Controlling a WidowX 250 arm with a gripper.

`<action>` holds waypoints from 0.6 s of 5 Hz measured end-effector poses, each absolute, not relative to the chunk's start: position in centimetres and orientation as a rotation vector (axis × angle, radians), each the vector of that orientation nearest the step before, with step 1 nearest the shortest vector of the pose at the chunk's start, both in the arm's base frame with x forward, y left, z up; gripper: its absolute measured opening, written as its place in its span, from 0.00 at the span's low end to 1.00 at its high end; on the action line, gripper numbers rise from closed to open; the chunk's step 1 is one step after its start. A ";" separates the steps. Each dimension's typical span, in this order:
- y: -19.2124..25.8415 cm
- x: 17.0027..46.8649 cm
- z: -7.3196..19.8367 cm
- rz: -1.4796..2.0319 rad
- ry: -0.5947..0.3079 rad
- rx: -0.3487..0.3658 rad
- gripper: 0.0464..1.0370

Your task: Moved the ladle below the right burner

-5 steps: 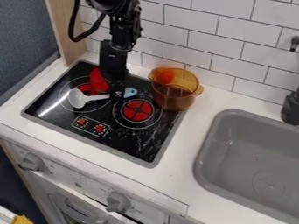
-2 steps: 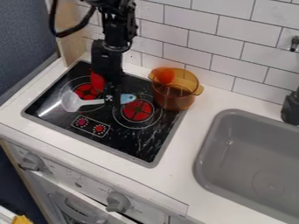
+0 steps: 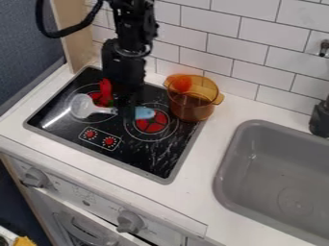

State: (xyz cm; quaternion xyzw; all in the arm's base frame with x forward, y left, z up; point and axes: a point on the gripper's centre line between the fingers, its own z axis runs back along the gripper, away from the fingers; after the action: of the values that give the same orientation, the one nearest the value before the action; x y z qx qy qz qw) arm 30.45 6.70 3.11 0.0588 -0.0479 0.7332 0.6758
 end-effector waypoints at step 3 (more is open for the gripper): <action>1.7 27.3 0.7 1.260 -0.239 0.138 0.25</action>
State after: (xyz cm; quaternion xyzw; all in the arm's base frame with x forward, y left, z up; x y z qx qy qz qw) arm 27.34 1.69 0.65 0.0643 -0.1114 0.5871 0.7992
